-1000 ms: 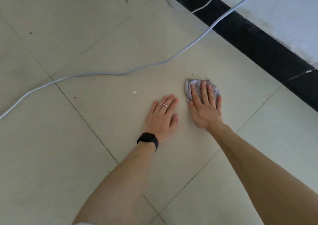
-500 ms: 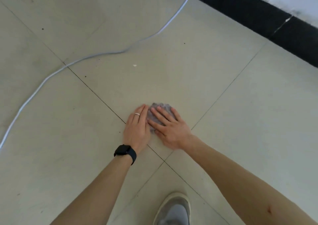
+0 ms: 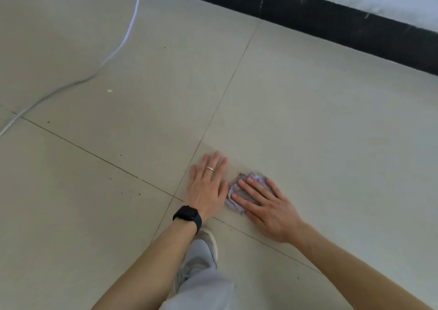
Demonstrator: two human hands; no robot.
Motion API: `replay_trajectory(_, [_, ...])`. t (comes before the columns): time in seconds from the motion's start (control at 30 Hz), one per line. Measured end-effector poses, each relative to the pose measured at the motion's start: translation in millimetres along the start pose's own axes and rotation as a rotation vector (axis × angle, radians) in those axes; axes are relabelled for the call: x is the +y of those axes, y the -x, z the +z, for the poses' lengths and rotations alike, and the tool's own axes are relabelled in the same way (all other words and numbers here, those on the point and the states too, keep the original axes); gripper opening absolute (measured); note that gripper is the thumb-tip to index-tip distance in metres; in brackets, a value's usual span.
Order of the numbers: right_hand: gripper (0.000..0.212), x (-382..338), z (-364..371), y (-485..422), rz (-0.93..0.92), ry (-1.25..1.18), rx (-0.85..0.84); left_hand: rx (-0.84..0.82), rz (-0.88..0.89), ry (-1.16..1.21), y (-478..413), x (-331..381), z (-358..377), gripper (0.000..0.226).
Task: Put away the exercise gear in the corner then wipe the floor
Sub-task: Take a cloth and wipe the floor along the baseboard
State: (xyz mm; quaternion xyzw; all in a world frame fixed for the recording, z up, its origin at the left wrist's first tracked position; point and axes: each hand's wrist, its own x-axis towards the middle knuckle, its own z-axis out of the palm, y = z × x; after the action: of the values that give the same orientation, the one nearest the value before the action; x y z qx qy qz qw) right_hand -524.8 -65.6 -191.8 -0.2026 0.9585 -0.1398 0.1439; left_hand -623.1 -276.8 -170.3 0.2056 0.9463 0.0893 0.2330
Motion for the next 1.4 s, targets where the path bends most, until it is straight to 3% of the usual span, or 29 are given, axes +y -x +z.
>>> replay_trajectory(0.23, [0.050,8.4,2.8,14.0,0.067,-0.031,0.077,-0.012,-0.007,-0.090,-6.9,23.6,6.8,0.059])
replay_trajectory(0.37, [0.050,4.1,8.9,37.9,0.091,-0.119,0.166,-0.205,-0.036,-0.136,-4.7,32.0,-11.7,0.064])
replay_trajectory(0.47, [0.044,-7.4,-15.8,68.9,0.203,-0.137,0.022,-0.433,-0.035,-0.158,6.1,54.3,-46.9,0.049])
replay_trajectory(0.53, [0.050,-22.0,-51.7,92.8,0.432,-0.220,-0.204,-0.567,-0.079,-0.194,19.8,77.6,-74.8,0.042])
replay_trajectory(0.63, [0.032,-30.1,-97.5,135.1,0.560,-0.276,-0.519,-0.641,-0.135,-0.175,46.2,123.2,-114.3,0.043])
replay_trajectory(0.7, [0.029,-37.7,-140.5,157.9,0.545,-0.390,-0.542,-0.632,-0.096,-0.134,68.3,158.6,-144.8,0.044])
replay_trajectory(0.87, [0.052,-67.4,-284.1,202.7,0.617,-0.555,-0.391,-0.691,-0.058,-0.097,125.7,228.6,-245.5,0.048])
replay_trajectory(1.0, [0.067,-89.9,-411.7,238.6,0.671,-0.591,-0.263,-0.623,-0.021,-0.165,161.7,276.4,-354.0,0.037])
replay_trajectory(1.2, [0.049,-111.9,-615.4,276.6,0.696,-0.535,0.189,-0.439,0.066,-0.176,186.9,348.5,-535.7,0.047])
replay_trajectory(1.4, [0.050,-142.0,-755.0,320.0,0.793,-0.354,0.607,-0.300,0.346,-0.193,205.0,428.1,-679.4,0.050])
